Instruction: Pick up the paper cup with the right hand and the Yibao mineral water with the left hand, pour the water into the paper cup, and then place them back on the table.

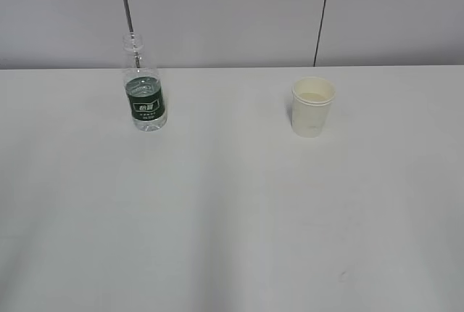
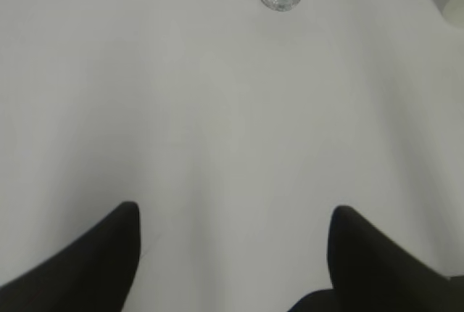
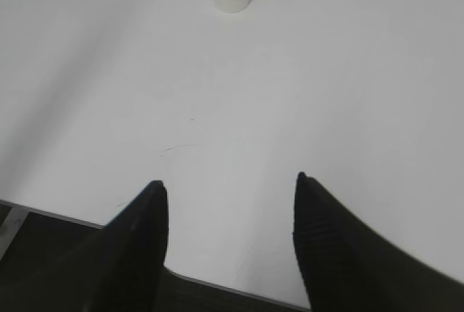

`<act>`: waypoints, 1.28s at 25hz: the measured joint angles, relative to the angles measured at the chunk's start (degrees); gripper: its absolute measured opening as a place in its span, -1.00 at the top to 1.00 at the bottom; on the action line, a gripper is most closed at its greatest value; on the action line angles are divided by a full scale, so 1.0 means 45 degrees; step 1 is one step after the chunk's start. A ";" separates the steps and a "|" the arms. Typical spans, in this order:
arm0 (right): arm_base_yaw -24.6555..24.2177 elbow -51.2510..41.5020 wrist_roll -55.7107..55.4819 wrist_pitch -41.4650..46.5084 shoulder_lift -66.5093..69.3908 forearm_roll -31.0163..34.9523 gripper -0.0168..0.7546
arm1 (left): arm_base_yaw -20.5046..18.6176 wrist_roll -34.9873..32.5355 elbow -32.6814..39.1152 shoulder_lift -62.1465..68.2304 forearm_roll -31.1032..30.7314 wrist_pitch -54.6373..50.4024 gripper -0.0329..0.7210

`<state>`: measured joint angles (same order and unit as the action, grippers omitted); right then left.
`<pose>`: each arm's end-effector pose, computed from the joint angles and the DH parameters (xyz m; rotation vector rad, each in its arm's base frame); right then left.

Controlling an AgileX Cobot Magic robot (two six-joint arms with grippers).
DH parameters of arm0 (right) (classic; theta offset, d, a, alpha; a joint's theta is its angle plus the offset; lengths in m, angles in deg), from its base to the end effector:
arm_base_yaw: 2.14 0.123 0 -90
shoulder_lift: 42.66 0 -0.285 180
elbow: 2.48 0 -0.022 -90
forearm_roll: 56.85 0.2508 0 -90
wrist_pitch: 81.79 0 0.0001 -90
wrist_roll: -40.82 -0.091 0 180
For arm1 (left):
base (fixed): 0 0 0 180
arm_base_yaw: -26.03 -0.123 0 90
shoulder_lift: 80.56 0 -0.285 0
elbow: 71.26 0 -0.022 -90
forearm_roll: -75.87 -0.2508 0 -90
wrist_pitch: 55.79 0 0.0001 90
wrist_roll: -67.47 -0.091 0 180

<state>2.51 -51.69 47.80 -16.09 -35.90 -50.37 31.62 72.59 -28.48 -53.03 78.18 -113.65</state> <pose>-0.0111 0.0085 0.2677 -0.2264 2.1078 0.1129 0.0469 -0.0077 0.3037 0.0037 2.2405 -0.1513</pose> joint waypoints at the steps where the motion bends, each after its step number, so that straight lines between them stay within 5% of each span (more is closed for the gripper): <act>1: 0.0000 0.0000 0.0000 0.0000 0.0000 0.0000 -0.19 | 0.0000 -0.0122 0.0000 -0.0219 0.0003 -0.0211 -0.39; 20: 0.0000 0.0000 0.0000 0.0000 0.0000 0.0000 -0.14 | 0.0000 -0.1579 0.0438 -0.4617 0.0746 -0.3259 -0.33; 32: 0.0000 -0.0030 0.0000 0.0000 0.0000 -0.0018 -0.17 | 0.0000 -0.1899 0.1096 -0.4646 0.1223 -0.1407 -0.30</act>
<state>2.51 -51.82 47.80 -16.09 -35.90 -50.45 31.62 64.04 -23.54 -73.93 83.68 -119.98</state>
